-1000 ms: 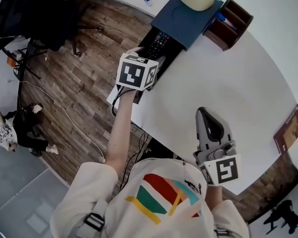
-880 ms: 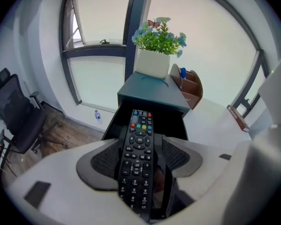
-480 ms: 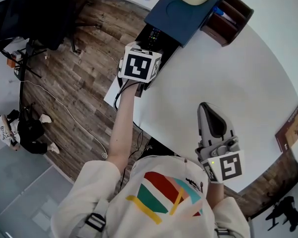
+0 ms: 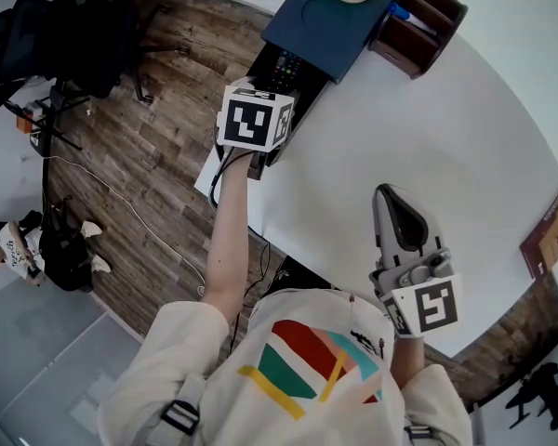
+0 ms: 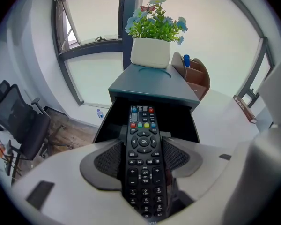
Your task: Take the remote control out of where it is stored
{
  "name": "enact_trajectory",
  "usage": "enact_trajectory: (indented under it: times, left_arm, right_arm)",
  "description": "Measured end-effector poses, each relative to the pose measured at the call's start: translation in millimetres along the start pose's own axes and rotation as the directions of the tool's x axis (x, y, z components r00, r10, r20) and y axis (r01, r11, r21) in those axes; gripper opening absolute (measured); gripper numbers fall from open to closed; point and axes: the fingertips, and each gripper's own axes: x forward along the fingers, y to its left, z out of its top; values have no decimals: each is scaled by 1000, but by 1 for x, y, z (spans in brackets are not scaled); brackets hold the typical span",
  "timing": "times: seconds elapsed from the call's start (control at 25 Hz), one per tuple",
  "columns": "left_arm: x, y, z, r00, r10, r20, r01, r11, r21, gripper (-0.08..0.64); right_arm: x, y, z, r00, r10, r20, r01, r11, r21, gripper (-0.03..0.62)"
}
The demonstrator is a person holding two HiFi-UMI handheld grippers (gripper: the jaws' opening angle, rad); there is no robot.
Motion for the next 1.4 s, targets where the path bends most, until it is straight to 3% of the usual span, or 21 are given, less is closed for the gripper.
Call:
enact_trajectory:
  times: [0.2,0.48,0.64,0.8,0.96,1.04,1.2,1.32,1.4]
  left_arm:
    - [2,2,1,1000,-2,-10,1,1000,-24,256]
    - [-18,-1,1,997,-17,-71,18,1000,18,255]
    - [-40,-16,2,994,-29,-107,35,998,48,255]
    - [-78,-30,-5,999,-36,-30,37,999,34,255]
    - [-140,-47,-11,991,-11,130,8,1000,21,255]
    - [-179,-57,-10,970,11,242,-14,1000,11,255]
    - [-259,-81,-9,897,59,439,-67,998,2,255]
    - [-320,-99,-12,816,83,572,-97,995,-5,255]
    - [-359,-112,-18,740,88,667,-108,994,-12,255]
  right_arm:
    - [2,9,5,999,34,30,-34,999,-4,3]
    - [-8,29,16,995,73,69,-69,996,-61,3]
    - [-13,39,10,994,101,30,-97,988,-118,3]
    - [-27,65,16,989,140,55,-129,977,-171,3]
    - [-50,89,26,984,143,109,-118,970,-214,3]
    - [-64,99,32,979,146,144,-109,966,-236,3]
    - [-95,126,47,955,196,224,-126,948,-293,3]
    - [-121,145,58,928,235,288,-142,940,-311,3]
    - [-135,154,57,926,242,289,-140,932,-333,2]
